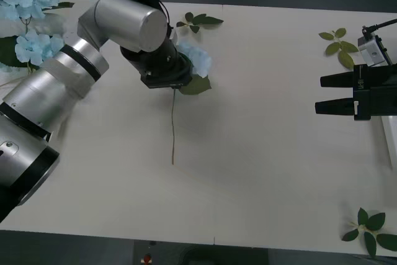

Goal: Put the red flowers into the right box and the blue flowers into the left box

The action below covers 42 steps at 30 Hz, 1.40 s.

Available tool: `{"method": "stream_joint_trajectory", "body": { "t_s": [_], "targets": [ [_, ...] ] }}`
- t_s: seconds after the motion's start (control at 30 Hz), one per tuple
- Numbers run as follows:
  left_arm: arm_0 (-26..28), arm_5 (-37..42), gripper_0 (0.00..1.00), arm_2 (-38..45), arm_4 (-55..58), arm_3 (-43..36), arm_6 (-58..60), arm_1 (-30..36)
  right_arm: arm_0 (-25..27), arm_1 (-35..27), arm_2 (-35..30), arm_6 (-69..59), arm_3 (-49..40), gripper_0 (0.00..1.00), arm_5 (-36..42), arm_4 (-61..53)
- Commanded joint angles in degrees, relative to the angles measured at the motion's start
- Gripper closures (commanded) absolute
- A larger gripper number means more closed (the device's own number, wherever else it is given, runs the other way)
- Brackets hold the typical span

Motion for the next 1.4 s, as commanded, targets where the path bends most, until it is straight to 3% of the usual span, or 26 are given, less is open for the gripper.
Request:
{"method": "stream_joint_trajectory", "body": {
  "t_s": [0.03,0.33,0.63,1.07,1.4],
  "targets": [
    [-1.79,5.61,1.0,4.08,3.78,-6.93,-2.81,4.44,-0.97,-0.14,-0.2,-0.69,-0.25,0.09,0.17,-0.27],
    [-1.79,20.81,0.99,15.85,12.04,-16.51,-9.32,14.19,-0.97,-0.14,-0.2,-0.69,-0.25,0.09,0.17,-0.27],
    [-1.7,25.91,0.99,24.03,17.75,-16.42,-18.72,23.86,-0.97,-0.14,-0.2,-0.69,-0.25,0.09,0.17,-0.27],
    [-1.79,23.98,1.0,33.17,18.28,0.89,-37.79,36.61,-0.97,-0.14,-0.2,-0.69,-0.25,0.09,0.17,-0.27],
    [-1.7,16.86,0.99,39.5,8.35,10.56,-49.31,39.42,-0.97,-0.14,-0.2,-0.69,-0.25,0.09,0.17,-0.27]
  ]
}}
